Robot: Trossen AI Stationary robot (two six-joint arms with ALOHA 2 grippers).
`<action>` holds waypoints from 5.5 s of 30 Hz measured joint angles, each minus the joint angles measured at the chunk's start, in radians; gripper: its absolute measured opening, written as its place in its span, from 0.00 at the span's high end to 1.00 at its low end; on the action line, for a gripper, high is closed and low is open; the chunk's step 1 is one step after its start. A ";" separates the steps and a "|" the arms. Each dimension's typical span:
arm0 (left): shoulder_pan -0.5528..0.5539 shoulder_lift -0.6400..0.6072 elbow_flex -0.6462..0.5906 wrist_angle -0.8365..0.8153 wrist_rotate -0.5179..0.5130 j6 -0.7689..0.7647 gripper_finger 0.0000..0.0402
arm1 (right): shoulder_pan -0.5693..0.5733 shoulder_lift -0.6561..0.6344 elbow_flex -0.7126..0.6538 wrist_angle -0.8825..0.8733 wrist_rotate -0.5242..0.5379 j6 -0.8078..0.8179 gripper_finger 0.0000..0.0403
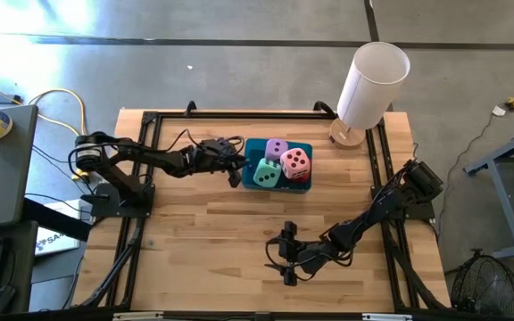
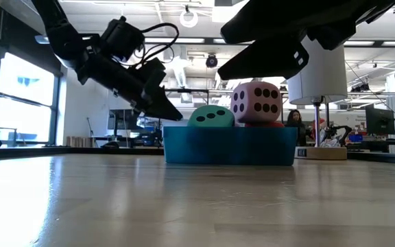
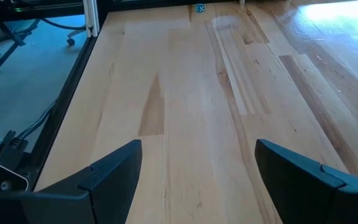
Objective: Pick & Place Dice
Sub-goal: Put the small blue dice into the blue bin
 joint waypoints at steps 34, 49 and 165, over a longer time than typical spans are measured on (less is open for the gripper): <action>0.000 0.001 -0.001 0.004 -0.001 0.056 0.86 | 0.000 0.000 0.000 -0.001 0.000 0.000 0.24; -0.017 0.028 -0.001 0.029 -0.025 0.166 0.66 | 0.000 0.000 0.000 -0.001 -0.001 0.000 0.24; -0.421 0.030 -0.001 0.217 -0.024 0.484 0.63 | 0.000 0.000 0.000 -0.003 -0.018 0.023 0.24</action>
